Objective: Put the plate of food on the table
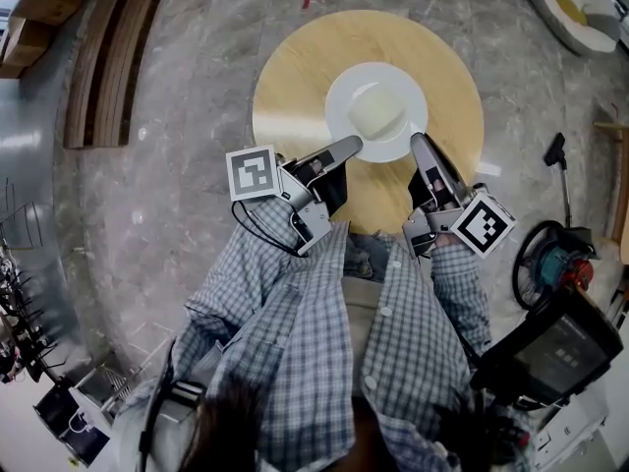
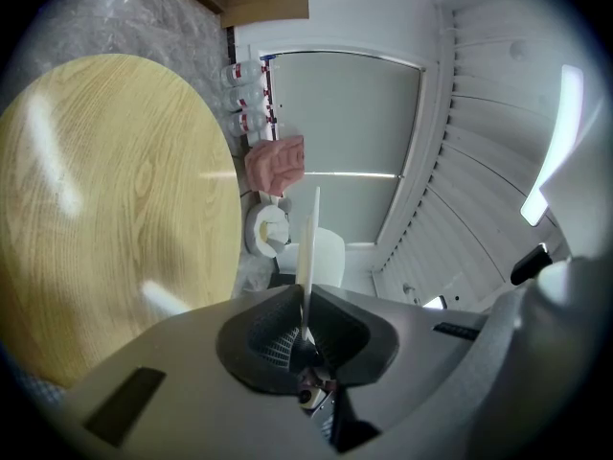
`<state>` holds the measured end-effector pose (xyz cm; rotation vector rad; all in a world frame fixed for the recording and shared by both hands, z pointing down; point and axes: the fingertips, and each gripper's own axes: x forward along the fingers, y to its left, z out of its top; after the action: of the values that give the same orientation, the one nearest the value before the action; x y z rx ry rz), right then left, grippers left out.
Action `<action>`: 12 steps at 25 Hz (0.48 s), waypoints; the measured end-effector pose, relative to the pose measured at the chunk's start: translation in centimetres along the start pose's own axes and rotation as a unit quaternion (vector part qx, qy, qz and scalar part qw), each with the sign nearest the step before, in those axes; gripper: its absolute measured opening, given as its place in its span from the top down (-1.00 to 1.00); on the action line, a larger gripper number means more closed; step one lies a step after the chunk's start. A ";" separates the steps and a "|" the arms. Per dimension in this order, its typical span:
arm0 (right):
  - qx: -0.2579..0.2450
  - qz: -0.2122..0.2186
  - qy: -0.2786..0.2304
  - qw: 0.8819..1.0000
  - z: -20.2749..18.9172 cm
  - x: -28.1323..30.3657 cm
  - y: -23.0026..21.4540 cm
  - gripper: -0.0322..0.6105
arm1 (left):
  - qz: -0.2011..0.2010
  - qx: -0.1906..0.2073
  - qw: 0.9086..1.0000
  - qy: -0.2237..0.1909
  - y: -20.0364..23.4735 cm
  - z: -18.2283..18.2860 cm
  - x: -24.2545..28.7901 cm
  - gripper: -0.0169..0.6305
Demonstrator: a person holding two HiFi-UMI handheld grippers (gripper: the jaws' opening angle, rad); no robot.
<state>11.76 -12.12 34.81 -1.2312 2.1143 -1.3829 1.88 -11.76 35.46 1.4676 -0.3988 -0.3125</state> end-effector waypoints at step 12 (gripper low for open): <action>0.009 -0.005 0.009 1.000 -0.8 0.3 -1.1 0.72 | 0.007 0.003 1.000 0.005 1.4 0.2 0.0 0.88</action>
<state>11.62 -12.12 36.19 -1.2274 2.1067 -1.4187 1.77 -11.80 36.84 1.4717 -0.4037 -0.2927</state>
